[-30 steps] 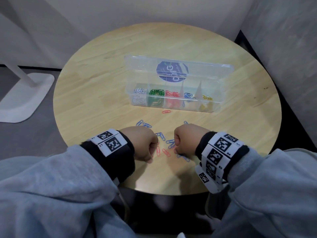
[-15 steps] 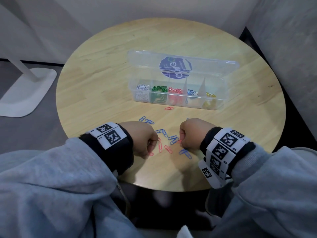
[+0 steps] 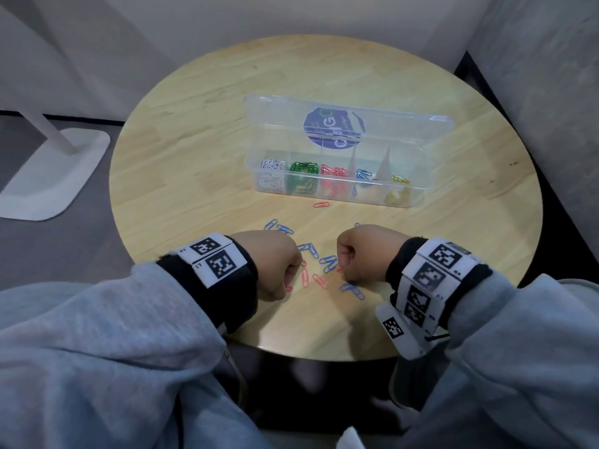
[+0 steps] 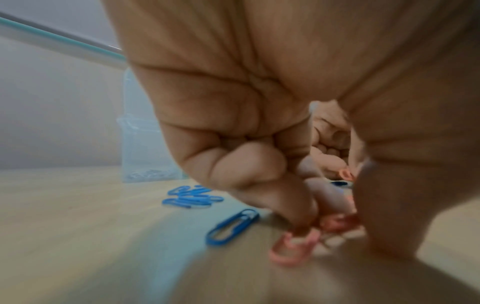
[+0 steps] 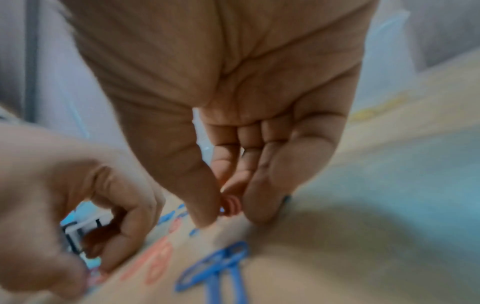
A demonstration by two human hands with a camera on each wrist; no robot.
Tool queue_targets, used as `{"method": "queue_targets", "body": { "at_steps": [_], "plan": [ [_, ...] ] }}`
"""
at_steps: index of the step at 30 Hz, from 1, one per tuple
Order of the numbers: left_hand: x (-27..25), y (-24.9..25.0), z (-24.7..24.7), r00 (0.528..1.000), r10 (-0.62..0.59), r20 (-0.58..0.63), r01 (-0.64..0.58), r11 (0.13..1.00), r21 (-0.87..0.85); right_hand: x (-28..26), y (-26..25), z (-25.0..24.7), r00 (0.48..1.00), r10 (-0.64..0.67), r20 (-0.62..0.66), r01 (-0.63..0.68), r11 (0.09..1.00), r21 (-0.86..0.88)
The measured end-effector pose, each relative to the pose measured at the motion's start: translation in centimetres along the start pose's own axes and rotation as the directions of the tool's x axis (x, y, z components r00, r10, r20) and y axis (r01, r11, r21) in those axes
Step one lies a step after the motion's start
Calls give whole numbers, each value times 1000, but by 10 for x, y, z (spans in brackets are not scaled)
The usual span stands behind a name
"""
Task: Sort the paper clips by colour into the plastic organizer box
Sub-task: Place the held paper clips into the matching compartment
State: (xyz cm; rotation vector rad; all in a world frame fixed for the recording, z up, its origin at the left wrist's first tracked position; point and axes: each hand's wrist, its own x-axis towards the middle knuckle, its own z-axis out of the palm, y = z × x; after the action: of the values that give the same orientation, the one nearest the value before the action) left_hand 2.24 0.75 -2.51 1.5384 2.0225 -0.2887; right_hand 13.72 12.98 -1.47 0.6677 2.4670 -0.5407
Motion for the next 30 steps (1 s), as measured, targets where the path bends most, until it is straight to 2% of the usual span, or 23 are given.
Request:
{"method": "queue_targets", "body": {
  "at_steps": [2,5,8,11,12,14,16,18,19,23,28,29,30],
  "plan": [
    [1,0,0,1000,-6,-18,6,1000,-17,4,6,0,1000,6,-9,-4,972,235],
    [2,-3,-2,999,-14,-47,12,999,-33,6,12,-1,995,-35,89,-27,790,612],
    [2,-4,-5,997,-25,-70,21,998,-57,8,16,-4,990,-38,137,-79,658,749],
    [-3,-15,-14,989,-70,-131,34,965,-258,12,17,-3,989,-32,146,-102,570,816],
    [-5,-21,-20,983,-87,-161,24,933,-359,12,16,-3,990,-35,136,-92,570,817],
    [-13,-34,-33,974,-134,-184,-12,776,-630,11,15,-3,993,-64,97,-31,656,754],
    [-22,-45,-44,967,-186,-174,-44,549,-835,6,9,-4,994,-107,29,73,827,558],
    [-30,-52,-51,968,-206,-146,-58,381,-923,1,-1,-2,991,-130,-34,134,943,304],
    [-32,-55,-53,971,-200,-134,-59,341,-938,-1,-7,-1,991,-128,-38,133,969,207],
    [-33,-56,-56,981,-188,-51,15,336,-942,1,-27,5,990,-136,-45,134,990,-42],
    [-28,-50,-52,974,-225,22,79,247,-966,10,-42,9,982,-175,-74,164,977,-135],
    [-26,-50,-50,969,-244,39,108,279,-954,12,-45,8,982,-175,-77,164,977,-137],
    [-25,-48,-48,961,-271,54,151,350,-925,13,-47,7,981,-176,-81,163,976,-141]
  ]
}}
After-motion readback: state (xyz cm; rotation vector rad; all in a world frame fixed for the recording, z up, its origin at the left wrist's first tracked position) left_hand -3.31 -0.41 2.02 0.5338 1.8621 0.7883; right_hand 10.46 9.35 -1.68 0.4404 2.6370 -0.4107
